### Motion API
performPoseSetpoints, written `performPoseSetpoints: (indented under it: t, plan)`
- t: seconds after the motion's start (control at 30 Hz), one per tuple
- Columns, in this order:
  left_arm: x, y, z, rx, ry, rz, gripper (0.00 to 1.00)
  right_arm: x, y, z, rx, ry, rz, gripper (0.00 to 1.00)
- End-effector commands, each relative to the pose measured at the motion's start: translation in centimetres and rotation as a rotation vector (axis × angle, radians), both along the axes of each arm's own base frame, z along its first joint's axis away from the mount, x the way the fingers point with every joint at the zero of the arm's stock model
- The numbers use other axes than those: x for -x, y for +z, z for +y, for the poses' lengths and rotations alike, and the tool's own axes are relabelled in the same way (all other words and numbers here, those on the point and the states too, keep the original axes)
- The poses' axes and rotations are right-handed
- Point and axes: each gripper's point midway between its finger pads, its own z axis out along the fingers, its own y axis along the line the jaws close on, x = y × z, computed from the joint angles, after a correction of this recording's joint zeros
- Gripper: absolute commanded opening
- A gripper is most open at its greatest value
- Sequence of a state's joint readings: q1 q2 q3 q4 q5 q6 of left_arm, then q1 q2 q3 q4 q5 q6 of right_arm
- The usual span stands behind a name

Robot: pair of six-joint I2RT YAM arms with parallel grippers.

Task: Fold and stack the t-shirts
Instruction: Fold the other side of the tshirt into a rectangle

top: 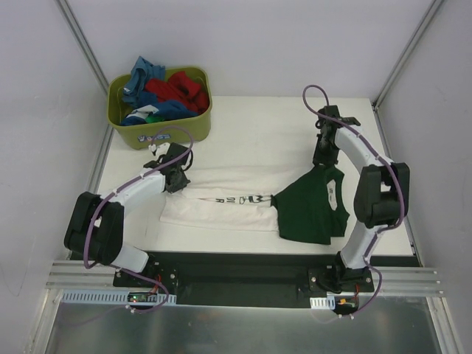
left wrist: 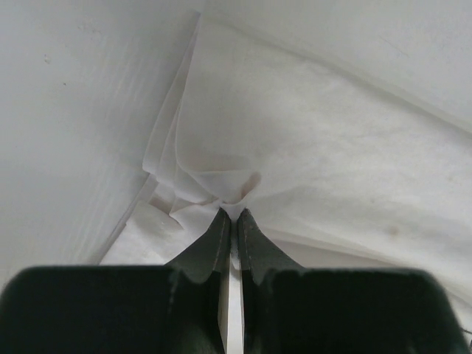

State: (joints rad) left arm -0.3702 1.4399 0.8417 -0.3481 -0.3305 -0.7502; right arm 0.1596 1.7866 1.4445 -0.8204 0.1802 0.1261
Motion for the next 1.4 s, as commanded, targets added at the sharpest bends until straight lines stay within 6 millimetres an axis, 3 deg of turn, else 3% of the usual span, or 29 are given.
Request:
performPoseSetpoints:
  t: [0.0, 0.1, 0.13, 0.17, 0.23, 0.37, 0.5, 0.57, 0.67, 0.7, 0.8, 0.97, 1.07, 1.17, 1.27, 1.37]
  plan:
    - [-2.2, 0.3, 1.5, -0.067, 0.033, -0.009, 0.00, -1.7, -1.2, -0.9, 0.004, 0.000, 0.044, 0.33]
    - [-3.0, 0.4, 1.2, -0.060, 0.024, -0.005, 0.00, -1.3, -1.2, -0.2, -0.037, 0.014, 0.023, 0.48]
    - [-3.3, 0.6, 1.0, -0.056, 0.023, -0.012, 0.00, -1.0, -0.2, -0.3, -0.040, 0.015, -0.007, 0.53]
    - [-3.4, 0.6, 1.0, -0.057, 0.024, -0.014, 0.00, 0.1, -0.7, -0.5, -0.038, 0.013, 0.009, 0.54]
    - [-3.6, 0.6, 1.0, -0.057, 0.024, -0.014, 0.00, 0.9, 0.2, -0.7, -0.057, 0.013, -0.023, 0.57]
    - [-3.8, 1.0, 0.8, -0.052, 0.023, -0.023, 0.00, 3.3, -1.5, -0.7, -0.084, 0.012, 0.021, 0.57]
    - [-4.2, 1.5, 0.8, -0.055, 0.015, -0.038, 0.00, 3.0, -3.0, -0.1, -0.122, 0.013, 0.060, 0.58]
    - [-4.4, 1.8, 0.8, -0.057, 0.015, -0.047, 0.00, 2.6, -3.4, 0.4, -0.149, 0.018, 0.063, 0.56]
    - [-4.5, 2.1, 1.0, -0.061, 0.020, -0.054, 0.00, 1.7, -3.8, 0.9, -0.181, 0.011, 0.070, 0.31]
    - [-4.5, 2.2, 1.1, -0.063, 0.019, -0.055, 0.00, 1.7, -3.9, 0.8, -0.175, 0.005, 0.078, 0.17]
    - [-4.5, 2.1, 1.5, -0.069, 0.032, -0.055, 0.00, 1.2, -2.4, -0.1, -0.124, -0.030, 0.048, 0.07]
    - [-4.4, 1.7, 2.3, -0.080, 0.050, -0.043, 0.00, 1.0, 0.7, -2.8, 0.013, -0.101, 0.032, 0.06]
    - [-4.4, 1.4, 2.5, -0.076, 0.051, -0.032, 0.00, 1.1, 1.3, -3.4, 0.043, -0.107, 0.052, 0.11]
    - [-4.4, 1.1, 2.4, -0.073, 0.050, -0.021, 0.00, 0.8, 0.7, -3.1, 0.032, -0.081, 0.079, 0.11]
    - [-4.6, 0.9, 2.3, -0.071, 0.048, -0.014, 0.00, -1.0, -0.2, -2.7, 0.014, -0.050, 0.059, 0.12]
    - [-4.7, 0.5, 2.2, -0.073, 0.038, -0.001, 0.00, -1.7, -1.0, -2.4, 0.005, -0.041, 0.071, 0.24]
